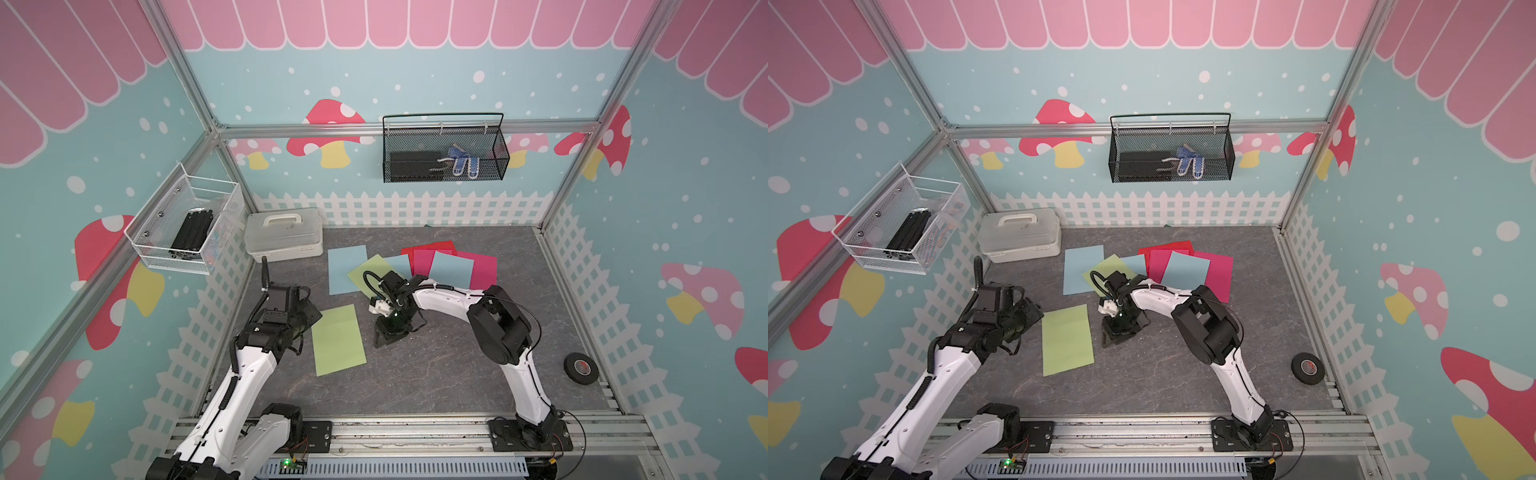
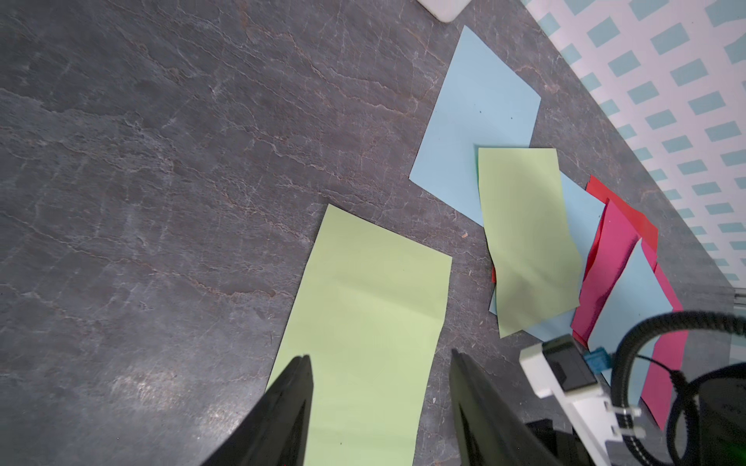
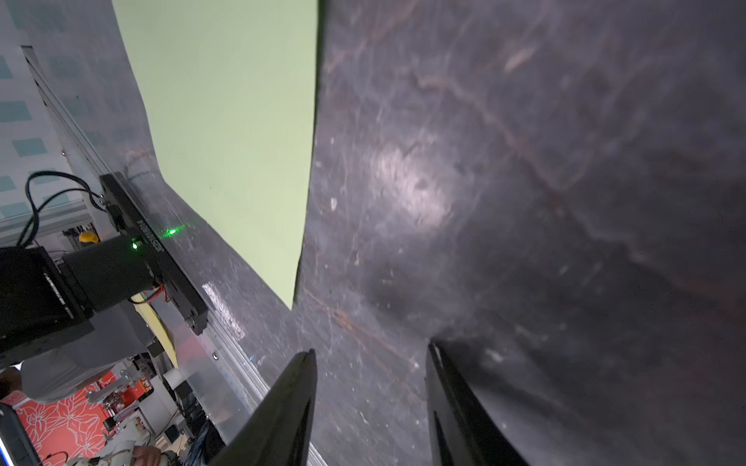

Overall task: Sort the scattered colored papers by color
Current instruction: Adjust the colored paper at the center of the board.

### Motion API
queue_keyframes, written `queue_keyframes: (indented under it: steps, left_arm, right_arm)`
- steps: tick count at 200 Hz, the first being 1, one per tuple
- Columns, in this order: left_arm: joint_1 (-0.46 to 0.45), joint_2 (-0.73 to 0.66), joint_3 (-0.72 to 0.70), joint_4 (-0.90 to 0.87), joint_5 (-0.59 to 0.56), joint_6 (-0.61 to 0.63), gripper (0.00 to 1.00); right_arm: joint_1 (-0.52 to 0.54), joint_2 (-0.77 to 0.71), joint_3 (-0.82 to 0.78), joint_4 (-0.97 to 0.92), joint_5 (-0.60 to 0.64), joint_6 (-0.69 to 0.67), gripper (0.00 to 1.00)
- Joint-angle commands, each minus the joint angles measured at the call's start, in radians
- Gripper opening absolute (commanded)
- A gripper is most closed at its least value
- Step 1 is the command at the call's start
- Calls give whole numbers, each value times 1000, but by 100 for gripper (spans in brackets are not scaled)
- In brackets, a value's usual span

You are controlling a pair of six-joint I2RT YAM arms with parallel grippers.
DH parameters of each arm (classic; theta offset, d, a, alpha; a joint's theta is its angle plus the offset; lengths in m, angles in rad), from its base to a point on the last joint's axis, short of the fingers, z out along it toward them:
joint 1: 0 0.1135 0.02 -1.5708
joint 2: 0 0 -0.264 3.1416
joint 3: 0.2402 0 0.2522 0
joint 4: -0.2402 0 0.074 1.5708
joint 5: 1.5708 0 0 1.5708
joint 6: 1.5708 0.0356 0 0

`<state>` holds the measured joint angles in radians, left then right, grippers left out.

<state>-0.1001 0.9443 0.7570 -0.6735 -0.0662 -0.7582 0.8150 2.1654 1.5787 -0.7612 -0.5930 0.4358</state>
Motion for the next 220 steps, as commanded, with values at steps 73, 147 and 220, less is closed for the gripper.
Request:
queue_keyframes:
  steps: [73,147,220]
  left_arm:
    - [10,-23,-8,-20,22,13,57]
    - [13,-64,19,-37,-8,13,58]
    - [17,-65,27,-44,-9,12,58]
  right_arm:
    - [116,90,41,87,-82,88,48]
    - [129,163,137,141,-140,140,48]
    - [187,207,195,210,-206,205,48]
